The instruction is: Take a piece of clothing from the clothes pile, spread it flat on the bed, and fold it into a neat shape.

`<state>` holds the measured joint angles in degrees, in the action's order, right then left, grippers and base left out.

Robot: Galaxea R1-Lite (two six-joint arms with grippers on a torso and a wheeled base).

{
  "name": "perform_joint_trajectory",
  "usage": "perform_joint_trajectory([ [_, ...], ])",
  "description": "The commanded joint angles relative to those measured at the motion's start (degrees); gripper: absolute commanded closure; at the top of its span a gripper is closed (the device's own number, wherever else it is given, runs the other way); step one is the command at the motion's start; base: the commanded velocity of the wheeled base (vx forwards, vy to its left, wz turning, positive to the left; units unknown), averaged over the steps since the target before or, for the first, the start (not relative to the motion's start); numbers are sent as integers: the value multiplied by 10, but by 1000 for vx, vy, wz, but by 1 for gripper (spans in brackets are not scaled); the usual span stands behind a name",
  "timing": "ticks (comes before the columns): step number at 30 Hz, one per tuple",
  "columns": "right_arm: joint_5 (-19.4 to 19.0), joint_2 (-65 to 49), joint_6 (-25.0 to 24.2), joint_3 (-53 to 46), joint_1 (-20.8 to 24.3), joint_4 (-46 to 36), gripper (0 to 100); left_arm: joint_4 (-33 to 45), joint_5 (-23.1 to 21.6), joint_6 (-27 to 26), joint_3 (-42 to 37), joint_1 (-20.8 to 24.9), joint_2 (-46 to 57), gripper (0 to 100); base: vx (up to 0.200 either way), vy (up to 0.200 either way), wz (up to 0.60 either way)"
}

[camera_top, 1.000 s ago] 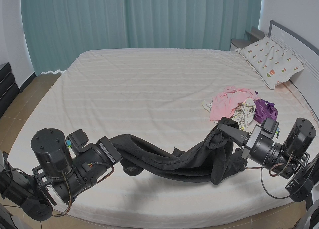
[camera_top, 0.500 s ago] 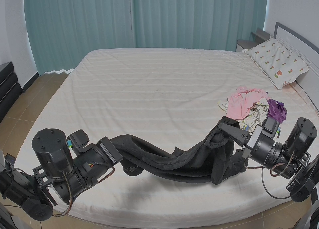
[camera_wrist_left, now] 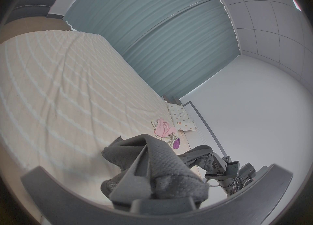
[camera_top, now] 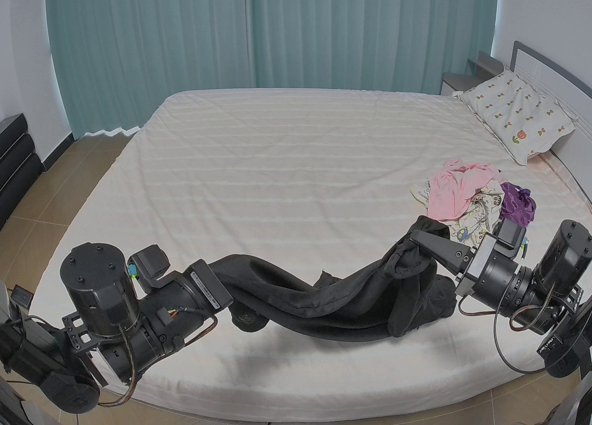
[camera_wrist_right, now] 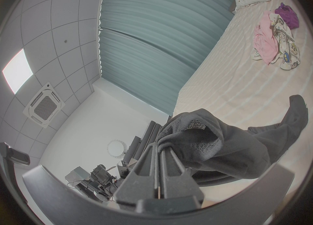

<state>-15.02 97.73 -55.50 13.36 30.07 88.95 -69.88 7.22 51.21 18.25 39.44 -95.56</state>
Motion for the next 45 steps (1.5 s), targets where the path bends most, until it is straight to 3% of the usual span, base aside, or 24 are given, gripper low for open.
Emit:
perform_joint_trajectory([
  [1, -8, -47, 0, -12, 1, 6, 100, 0, 5, -2, -8, 17, 11, 100, -200, 0, 0],
  [6, -30, -82, 7, -14, 1, 6, 100, 2, 4, -3, -20, 18, 36, 100, -200, 0, 0],
  [7, -72, -125, 12, -40, 9, 6, 100, 3, 4, -5, -21, 26, 64, 100, -200, 0, 0],
  [8, -77, -135, 13, -47, 14, 6, 100, 4, 4, -7, -20, 28, 70, 100, -200, 0, 0],
  [16, -84, -273, 15, -64, 19, -36, 100, 59, 7, -37, -22, 64, 154, 100, -200, 0, 0],
  [19, -84, -345, 15, -22, 17, -105, 100, 79, 16, -38, -16, 70, 194, 100, 0, 0, 0],
  [23, -84, -408, 8, 140, -34, -314, 100, 124, 21, -47, 33, 61, 231, 100, 0, 0, 0],
  [27, -86, -390, 1, 271, -90, -413, 100, 205, 33, -52, 109, 51, 245, 100, 0, 0, 0],
  [33, -86, -295, -16, 356, -123, -433, 100, 323, 28, -49, 191, 17, 233, 100, 0, 0, 0],
  [45, -78, -16, 12, 455, -213, -398, 100, 328, 0, -44, 243, -78, 91, 100, 0, 0, 0],
])
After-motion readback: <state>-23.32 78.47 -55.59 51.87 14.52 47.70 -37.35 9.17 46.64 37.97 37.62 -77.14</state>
